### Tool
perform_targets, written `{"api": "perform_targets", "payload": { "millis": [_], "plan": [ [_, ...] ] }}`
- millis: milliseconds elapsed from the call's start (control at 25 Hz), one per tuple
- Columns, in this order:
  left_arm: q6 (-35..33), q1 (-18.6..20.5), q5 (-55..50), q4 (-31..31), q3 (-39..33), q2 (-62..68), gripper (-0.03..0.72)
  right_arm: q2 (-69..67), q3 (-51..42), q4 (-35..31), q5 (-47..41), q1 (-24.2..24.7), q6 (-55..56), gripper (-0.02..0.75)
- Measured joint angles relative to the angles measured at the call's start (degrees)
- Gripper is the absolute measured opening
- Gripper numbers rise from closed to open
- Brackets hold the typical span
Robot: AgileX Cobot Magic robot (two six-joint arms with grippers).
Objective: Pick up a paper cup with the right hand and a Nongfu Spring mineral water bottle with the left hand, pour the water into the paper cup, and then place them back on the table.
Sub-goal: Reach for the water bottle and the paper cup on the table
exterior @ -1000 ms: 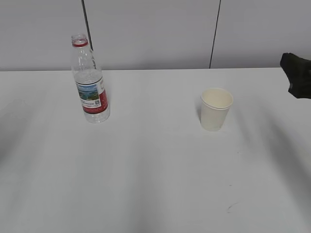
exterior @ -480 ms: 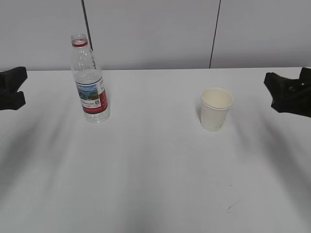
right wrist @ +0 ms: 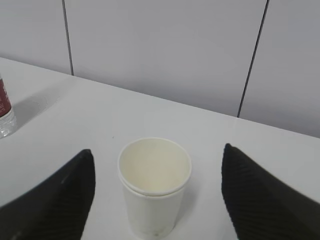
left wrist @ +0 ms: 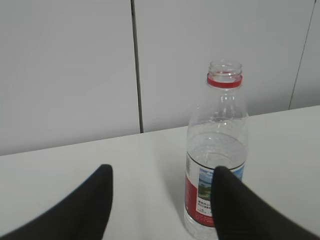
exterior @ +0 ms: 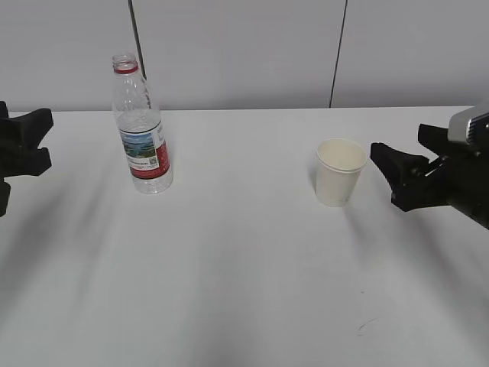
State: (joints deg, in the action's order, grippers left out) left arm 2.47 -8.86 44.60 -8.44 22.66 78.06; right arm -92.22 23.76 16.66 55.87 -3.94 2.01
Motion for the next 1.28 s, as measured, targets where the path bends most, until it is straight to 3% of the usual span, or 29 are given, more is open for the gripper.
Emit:
{"api": "perform_targets", "payload": {
  "millis": [360, 840, 1280],
  "plan": [
    [0.0, -0.1, -0.1, -2.7, 0.0, 0.0, 0.386, -6.3, 0.1, 0.4, 9.0, 0.0, 5.6, 0.581],
    [0.0, -0.1, -0.1, -2.8, 0.0, 0.0, 0.386, -15.8, 1.0, 0.4, 9.6, 0.0, 10.7, 0.601],
    [0.0, -0.1, -0.1, -5.2, 0.0, 0.0, 0.386, -25.7, 8.3, 2.1, 9.7, 0.0, 10.7, 0.607]
  ]
}}
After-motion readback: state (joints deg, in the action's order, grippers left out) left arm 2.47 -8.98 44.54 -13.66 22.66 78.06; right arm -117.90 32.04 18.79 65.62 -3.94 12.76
